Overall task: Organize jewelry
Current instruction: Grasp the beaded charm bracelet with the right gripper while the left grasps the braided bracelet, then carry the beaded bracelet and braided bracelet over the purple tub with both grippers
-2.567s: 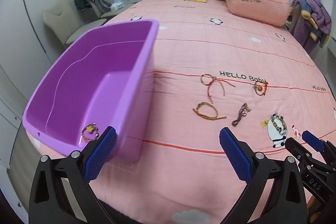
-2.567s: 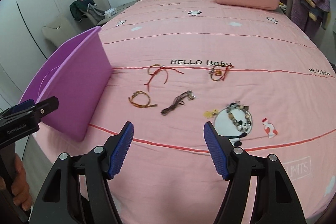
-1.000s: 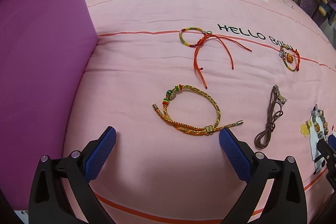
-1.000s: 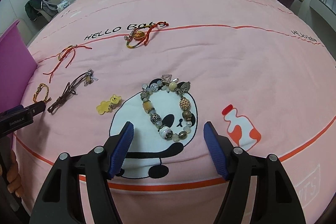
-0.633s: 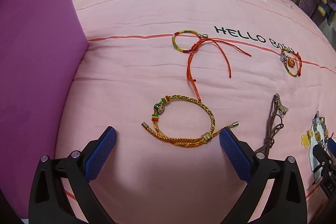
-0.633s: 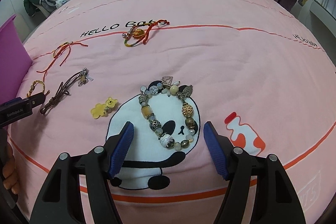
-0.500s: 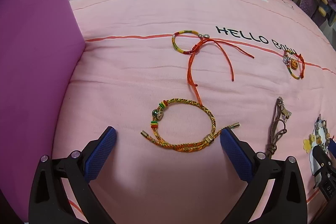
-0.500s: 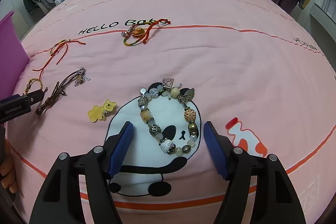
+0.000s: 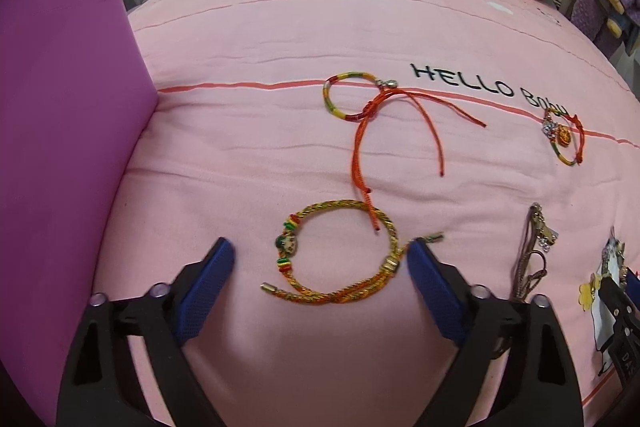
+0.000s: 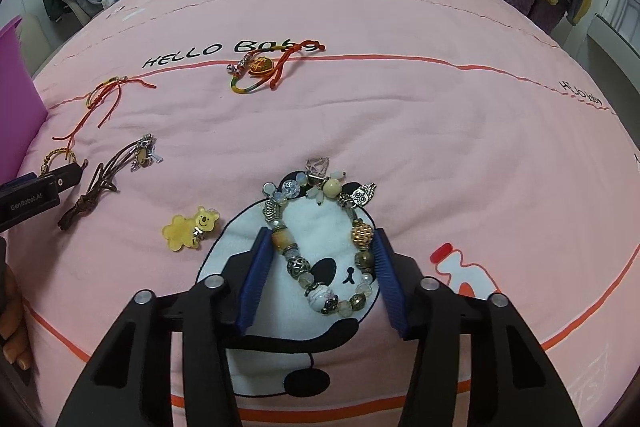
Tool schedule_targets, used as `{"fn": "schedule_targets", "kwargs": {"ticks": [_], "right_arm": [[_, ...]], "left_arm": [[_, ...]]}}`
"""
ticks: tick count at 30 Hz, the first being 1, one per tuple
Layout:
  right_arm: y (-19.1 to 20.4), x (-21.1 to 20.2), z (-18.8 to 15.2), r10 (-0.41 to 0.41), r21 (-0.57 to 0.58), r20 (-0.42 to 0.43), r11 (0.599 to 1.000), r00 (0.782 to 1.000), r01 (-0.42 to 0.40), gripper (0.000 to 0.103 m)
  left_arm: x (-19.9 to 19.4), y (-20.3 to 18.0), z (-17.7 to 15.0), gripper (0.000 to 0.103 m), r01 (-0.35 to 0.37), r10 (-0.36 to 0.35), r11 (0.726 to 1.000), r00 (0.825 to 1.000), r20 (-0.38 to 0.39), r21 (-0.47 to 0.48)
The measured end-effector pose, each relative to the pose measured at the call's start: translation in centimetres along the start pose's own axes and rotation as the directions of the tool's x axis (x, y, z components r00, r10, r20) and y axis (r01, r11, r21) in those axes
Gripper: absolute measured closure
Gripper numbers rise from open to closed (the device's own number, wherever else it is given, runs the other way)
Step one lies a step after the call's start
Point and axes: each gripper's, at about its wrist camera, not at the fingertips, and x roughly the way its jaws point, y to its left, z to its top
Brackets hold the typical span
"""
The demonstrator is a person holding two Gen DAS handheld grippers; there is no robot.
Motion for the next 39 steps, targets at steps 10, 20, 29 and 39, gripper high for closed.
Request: {"fn": "schedule_targets", "kwargs": {"ticks": [10, 20, 29, 39], "right_arm": [[-0.9, -1.3, -0.3, 0.067, 0.038, 0.021, 0.997, 0.998, -0.068, 0.084], [-1.5, -4.5, -1.8, 0.132, 0.075, 0.023, 0.988, 0.991, -0.133, 0.084], [-0.6, -8.4, -2.0, 0.168, 0.064, 0.053, 0.983, 0.984, -0.171, 0.084], [2.3, -14.2, -0.6, 0.234, -0.006, 0.133, 0.972, 0.963, -0.236, 0.084]], "left_arm": [[-1.2, -1.0, 0.0, 0.09, 0.018, -0.018, 0.999, 1.0, 0.005, 0.045], [-4.7, -0.8, -2.2, 0.092, 0.085, -0.083, 0.996, 0.996, -0.028, 0.042], [-9.0, -1.0, -3.0, 0.092, 0.129, -0.129, 0.99, 0.992, -0.014, 0.049], [-15.3, 0.4, -1.8, 0.092, 0.149, -0.152, 0.988, 0.986, 0.073, 0.044]]}}
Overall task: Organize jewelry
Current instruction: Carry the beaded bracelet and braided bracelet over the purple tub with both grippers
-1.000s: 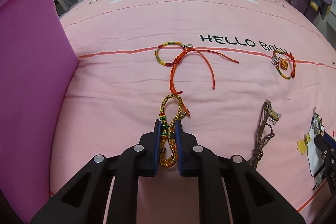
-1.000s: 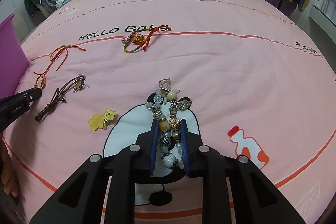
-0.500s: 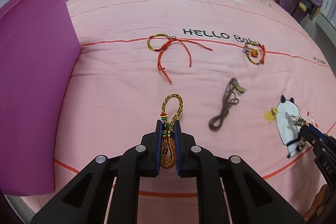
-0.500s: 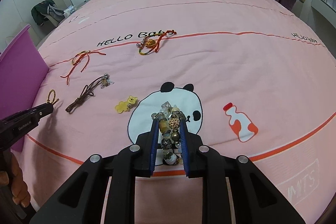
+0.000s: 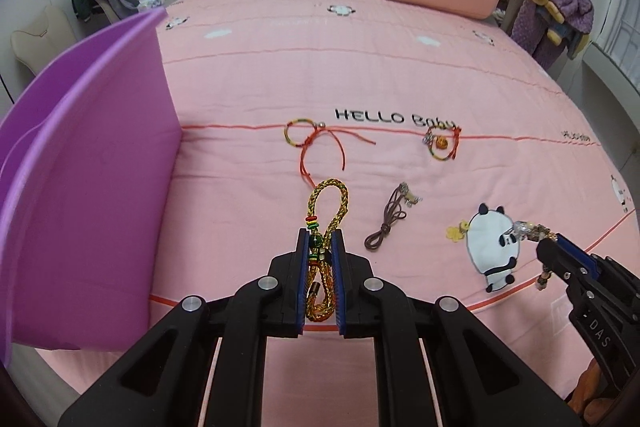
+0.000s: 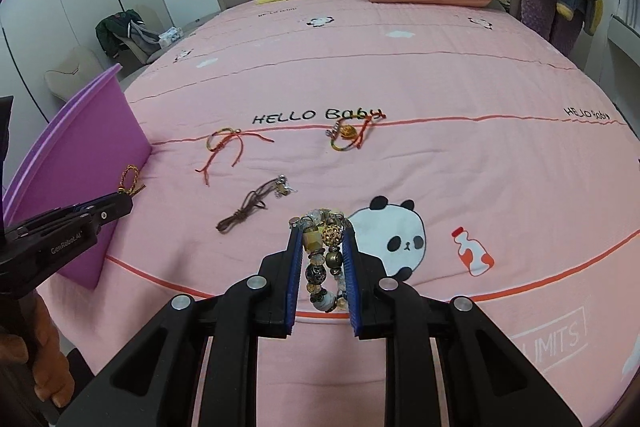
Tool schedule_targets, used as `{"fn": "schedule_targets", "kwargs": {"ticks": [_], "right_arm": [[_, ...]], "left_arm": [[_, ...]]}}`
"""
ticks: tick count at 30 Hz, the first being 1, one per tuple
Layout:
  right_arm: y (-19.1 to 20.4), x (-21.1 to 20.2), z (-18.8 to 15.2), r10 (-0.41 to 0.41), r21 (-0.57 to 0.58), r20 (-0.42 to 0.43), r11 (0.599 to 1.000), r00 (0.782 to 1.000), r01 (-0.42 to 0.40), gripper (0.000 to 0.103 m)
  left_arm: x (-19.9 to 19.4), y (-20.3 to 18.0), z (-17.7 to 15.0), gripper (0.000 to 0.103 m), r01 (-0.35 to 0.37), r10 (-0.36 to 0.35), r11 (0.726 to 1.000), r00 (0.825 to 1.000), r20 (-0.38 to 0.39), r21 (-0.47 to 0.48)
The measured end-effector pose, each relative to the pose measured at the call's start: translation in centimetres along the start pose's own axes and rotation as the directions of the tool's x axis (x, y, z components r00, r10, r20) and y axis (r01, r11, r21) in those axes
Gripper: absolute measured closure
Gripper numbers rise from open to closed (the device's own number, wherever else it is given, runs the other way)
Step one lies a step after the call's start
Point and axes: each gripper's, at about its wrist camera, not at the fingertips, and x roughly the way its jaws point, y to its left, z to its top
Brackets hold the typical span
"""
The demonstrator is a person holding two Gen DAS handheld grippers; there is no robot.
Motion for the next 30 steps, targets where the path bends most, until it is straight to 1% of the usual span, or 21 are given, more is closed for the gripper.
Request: {"fn": "schedule_targets", "kwargs": {"ticks": [4, 9, 12, 15, 19, 25, 30], "right_arm": [[2.0, -1.7, 1.1, 0.036, -0.036, 0.033, 0.999, 0.999, -0.035, 0.084], [5.2, -3.7, 2.8, 0.103, -0.077, 0.073, 0.992, 0.992, -0.097, 0.084], [7.3, -4.7, 4.1, 0.143, -0.107, 0.098, 0.985, 0.985, -0.132, 0.084], [9.9, -5.4, 5.5, 0.19, -0.135, 0.112, 0.975, 0.975, -0.175, 0.084], [13.7, -6.0, 7.2, 0.247, -0.195, 0.112, 0.955, 0.963, -0.222, 0.084], [19.6, -5.6, 9.3, 0.328, -0.269, 0.067, 0.915, 0.942, -0.3, 0.084], [24.5, -5.0, 10.4, 0.379, -0.325, 0.019, 0.878, 0.925, -0.352, 0.084]], "left_arm": [[-2.7, 0.8, 0.6, 0.092, 0.004, -0.004, 1.0, 0.999, 0.042, -0.01], [-5.8, 2.2, 1.1, 0.092, 0.012, -0.01, 1.0, 0.997, 0.081, -0.029], [-7.8, 3.2, 1.6, 0.092, -0.007, 0.011, 0.999, 0.994, 0.112, -0.032], [-9.8, 4.8, 2.4, 0.092, -0.036, 0.043, 0.998, 0.99, 0.137, -0.053], [-11.8, 7.5, 3.6, 0.092, -0.106, 0.119, 0.99, 0.982, 0.146, -0.096], [-13.7, 12.8, 4.8, 0.092, -0.177, 0.204, 0.967, 0.97, 0.135, -0.185], [-15.0, 17.4, 4.8, 0.092, -0.226, 0.262, 0.941, 0.957, 0.122, -0.251]]}}
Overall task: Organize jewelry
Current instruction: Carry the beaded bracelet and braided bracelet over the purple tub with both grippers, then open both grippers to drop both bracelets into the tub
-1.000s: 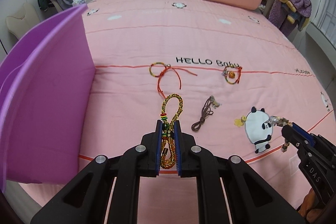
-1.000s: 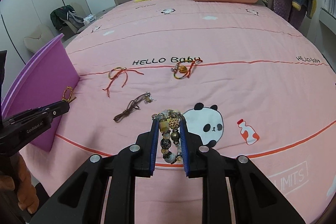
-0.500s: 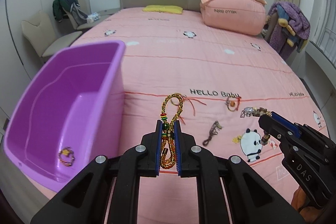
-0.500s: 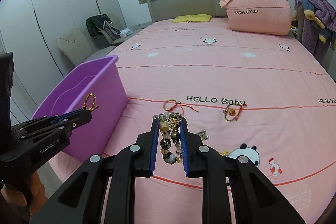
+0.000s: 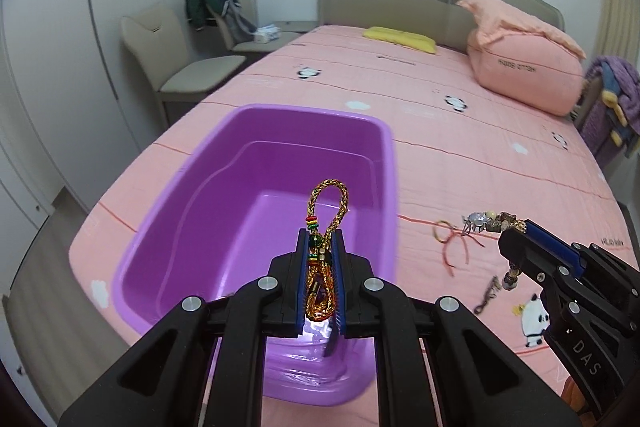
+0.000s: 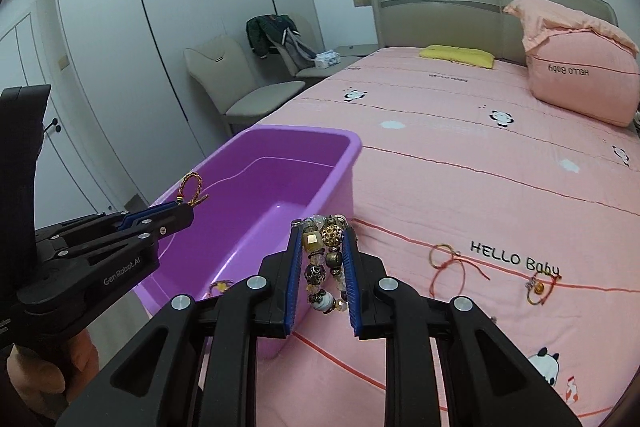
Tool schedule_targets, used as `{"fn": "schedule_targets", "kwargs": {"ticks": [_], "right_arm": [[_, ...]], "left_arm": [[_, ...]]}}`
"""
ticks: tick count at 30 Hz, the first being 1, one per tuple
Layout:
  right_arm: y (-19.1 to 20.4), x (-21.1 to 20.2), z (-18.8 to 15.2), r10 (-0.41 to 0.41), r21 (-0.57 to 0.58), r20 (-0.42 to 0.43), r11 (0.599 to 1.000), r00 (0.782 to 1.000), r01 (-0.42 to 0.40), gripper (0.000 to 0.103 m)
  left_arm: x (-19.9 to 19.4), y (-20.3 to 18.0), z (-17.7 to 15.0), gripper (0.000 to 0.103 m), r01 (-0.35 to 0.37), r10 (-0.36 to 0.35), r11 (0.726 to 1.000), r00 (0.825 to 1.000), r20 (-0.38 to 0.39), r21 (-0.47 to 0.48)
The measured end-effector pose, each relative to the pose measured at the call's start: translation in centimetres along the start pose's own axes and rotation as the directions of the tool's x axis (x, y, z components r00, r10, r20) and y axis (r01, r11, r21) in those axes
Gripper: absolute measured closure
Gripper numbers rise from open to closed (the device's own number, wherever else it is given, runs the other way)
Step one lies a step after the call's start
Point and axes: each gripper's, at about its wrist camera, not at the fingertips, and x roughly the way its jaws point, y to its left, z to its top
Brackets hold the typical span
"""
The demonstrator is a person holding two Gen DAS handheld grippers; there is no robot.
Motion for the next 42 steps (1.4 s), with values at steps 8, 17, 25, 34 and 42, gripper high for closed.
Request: {"fn": "schedule_targets", "kwargs": {"ticks": [8, 17, 25, 34, 42], "right_arm": [[4.9, 4.4, 2.4, 0.083, -0.067, -0.067, 0.994, 0.994, -0.087, 0.084], [7.7, 9.2, 3.0, 0.103, -0.092, -0.177, 0.988, 0.979, -0.12, 0.084], [8.5, 12.6, 2.6, 0.086, -0.1, -0.287, 0.988, 0.954, -0.119, 0.083], [8.7, 14.4, 1.5, 0.07, -0.11, -0.348, 0.987, 0.935, -0.115, 0.083], [8.3, 15.0, 1.0, 0.049, -0.108, -0.357, 0.99, 0.933, -0.093, 0.083]], "left_arm": [[2.2, 6.2, 0.3, 0.092, -0.097, 0.091, 0.992, 0.994, -0.062, -0.086], [5.3, 9.6, -0.2, 0.091, -0.138, 0.116, 0.981, 0.981, -0.153, -0.138], [7.3, 10.5, -0.8, 0.091, -0.145, 0.112, 0.979, 0.97, -0.215, -0.147], [9.2, 11.1, -1.9, 0.091, -0.156, 0.109, 0.976, 0.956, -0.273, -0.155], [9.8, 11.0, -2.3, 0.09, -0.174, 0.125, 0.974, 0.948, -0.293, -0.148]]}}
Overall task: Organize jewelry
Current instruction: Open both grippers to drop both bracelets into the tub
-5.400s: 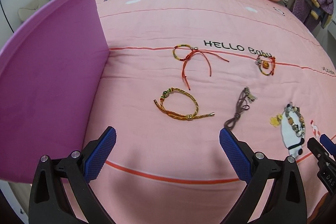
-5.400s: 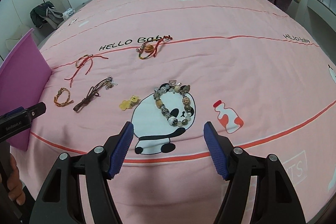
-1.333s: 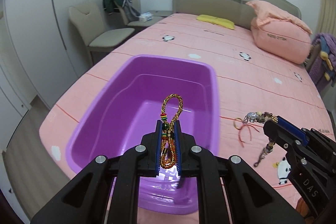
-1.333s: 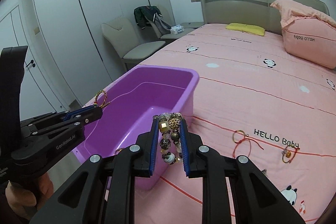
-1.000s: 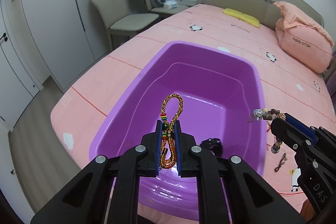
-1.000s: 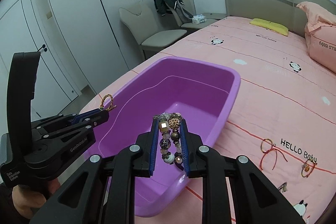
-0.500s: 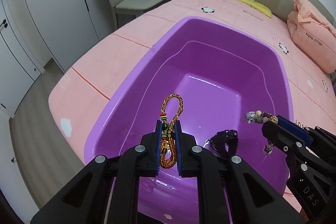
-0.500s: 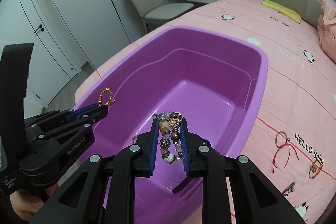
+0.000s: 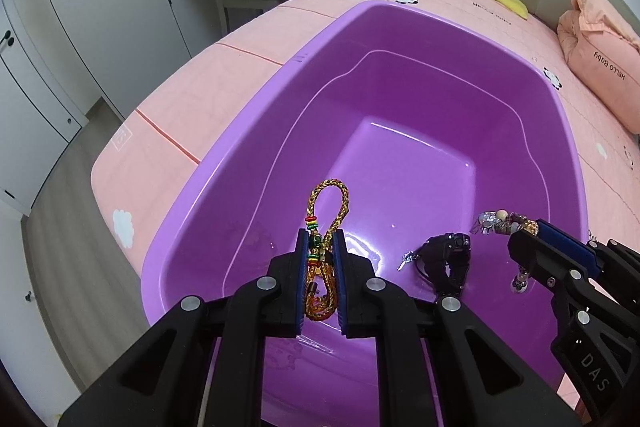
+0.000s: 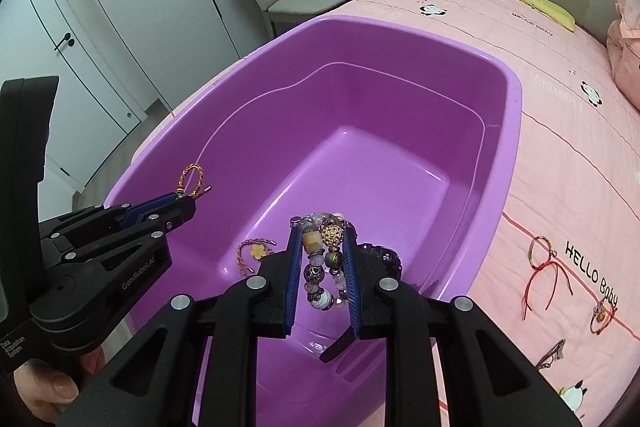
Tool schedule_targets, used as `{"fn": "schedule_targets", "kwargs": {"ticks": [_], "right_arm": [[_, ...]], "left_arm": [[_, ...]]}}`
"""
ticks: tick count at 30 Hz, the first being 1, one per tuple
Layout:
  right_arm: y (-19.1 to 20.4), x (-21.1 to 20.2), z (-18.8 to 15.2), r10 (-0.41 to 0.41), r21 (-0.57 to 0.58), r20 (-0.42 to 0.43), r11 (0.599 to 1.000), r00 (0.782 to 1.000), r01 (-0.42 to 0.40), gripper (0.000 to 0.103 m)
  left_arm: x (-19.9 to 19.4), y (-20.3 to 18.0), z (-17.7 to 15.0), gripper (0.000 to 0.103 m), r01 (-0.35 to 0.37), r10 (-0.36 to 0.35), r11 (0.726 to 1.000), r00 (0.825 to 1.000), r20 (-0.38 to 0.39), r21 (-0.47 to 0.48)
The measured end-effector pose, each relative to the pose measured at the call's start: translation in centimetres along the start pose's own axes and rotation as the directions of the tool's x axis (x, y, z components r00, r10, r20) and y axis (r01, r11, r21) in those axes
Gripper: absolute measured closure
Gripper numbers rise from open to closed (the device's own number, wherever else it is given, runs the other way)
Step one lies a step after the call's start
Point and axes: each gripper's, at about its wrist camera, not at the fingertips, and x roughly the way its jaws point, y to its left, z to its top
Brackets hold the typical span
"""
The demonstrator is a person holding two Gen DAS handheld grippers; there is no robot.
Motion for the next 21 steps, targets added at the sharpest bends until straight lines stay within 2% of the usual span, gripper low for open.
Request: {"fn": "schedule_targets", "kwargs": {"ticks": [11, 14, 16, 18, 20, 21], "right_arm": [[0.3, 0.1, 0.0, -0.019, -0.007, -0.005, 1.0, 1.0, 0.019, 0.083], [0.5, 0.0, 0.0, -0.049, -0.021, 0.001, 0.999, 0.999, 0.049, 0.083], [0.5, -0.1, 0.0, -0.057, -0.031, 0.006, 0.998, 0.998, 0.057, 0.083], [0.4, -0.2, 0.0, -0.054, -0.026, 0.005, 0.998, 0.999, 0.054, 0.083], [0.3, -0.5, 0.2, -0.061, -0.018, 0.015, 0.998, 0.998, 0.061, 0.076], [0.2, -0.6, 0.2, -0.063, -0.013, 0.022, 0.998, 0.998, 0.064, 0.065]], "left_arm": [[0.8, -0.3, -0.2, 0.089, -0.01, 0.01, 1.0, 1.0, -0.016, -0.002], [0.6, -0.2, -0.2, 0.088, -0.011, 0.011, 1.0, 1.0, -0.011, -0.002], [0.2, -0.3, -0.3, 0.08, -0.018, 0.018, 1.0, 1.0, 0.0, 0.003], [-0.2, -0.3, -0.4, 0.051, -0.025, 0.025, 1.0, 1.0, 0.013, 0.005], [-0.7, -0.3, -0.4, 0.046, -0.024, 0.023, 1.0, 0.999, 0.033, 0.002], [-0.8, -0.3, -0.4, 0.044, -0.024, 0.023, 1.0, 0.999, 0.035, 0.003]]}}
